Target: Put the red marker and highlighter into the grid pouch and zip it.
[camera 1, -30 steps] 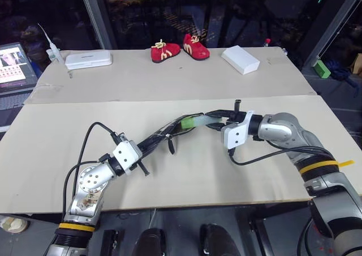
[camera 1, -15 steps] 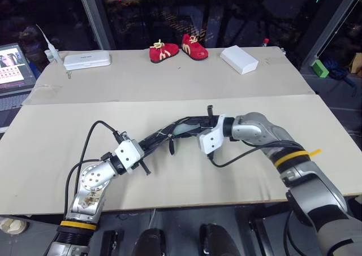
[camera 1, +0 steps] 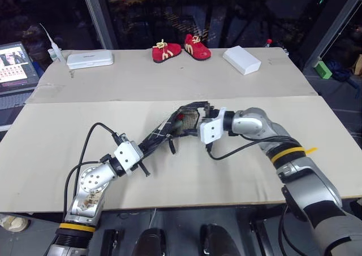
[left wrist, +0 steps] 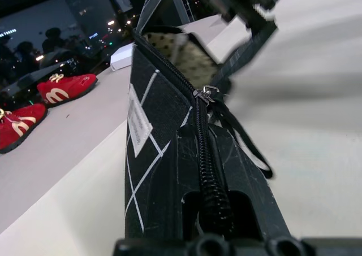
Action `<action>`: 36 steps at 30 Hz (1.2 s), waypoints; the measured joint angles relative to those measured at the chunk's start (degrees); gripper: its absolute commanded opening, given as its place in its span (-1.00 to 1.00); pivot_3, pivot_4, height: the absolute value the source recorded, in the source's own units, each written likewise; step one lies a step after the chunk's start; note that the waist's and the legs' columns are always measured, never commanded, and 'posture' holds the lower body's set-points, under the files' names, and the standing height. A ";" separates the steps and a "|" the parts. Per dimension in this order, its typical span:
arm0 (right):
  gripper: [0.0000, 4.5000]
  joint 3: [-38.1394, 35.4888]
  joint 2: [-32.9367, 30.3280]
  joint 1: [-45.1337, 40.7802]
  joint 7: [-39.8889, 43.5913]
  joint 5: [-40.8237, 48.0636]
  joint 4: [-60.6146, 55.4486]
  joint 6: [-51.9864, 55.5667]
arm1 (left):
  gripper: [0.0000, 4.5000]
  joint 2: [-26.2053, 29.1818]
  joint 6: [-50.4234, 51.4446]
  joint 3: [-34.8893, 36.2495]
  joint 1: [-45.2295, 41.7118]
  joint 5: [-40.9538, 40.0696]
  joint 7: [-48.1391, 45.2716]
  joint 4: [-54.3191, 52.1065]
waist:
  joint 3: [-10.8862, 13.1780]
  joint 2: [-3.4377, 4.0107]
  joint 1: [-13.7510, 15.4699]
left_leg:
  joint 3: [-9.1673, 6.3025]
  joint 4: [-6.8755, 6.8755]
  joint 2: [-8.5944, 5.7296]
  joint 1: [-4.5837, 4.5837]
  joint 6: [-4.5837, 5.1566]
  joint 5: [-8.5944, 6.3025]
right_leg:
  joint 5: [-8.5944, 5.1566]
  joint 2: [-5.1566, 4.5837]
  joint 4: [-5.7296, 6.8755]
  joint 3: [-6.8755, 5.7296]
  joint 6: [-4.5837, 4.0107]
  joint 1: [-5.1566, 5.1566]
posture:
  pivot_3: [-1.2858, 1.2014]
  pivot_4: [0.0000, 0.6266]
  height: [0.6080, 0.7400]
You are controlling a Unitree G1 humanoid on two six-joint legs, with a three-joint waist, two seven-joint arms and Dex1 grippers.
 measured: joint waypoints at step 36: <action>0.19 -1.93 19.22 20.00 -5.43 30.34 -33.13 76.99 | -1.00 -0.03 0.02 0.05 -0.63 -0.02 0.23 0.06 | -0.01 -0.01 0.03 | -0.21 0.01 -0.01 0.32 0.07 -0.06 | -0.02 0.02 -0.07 -0.13 -0.02 0.44 | 0.03 -0.52 1.00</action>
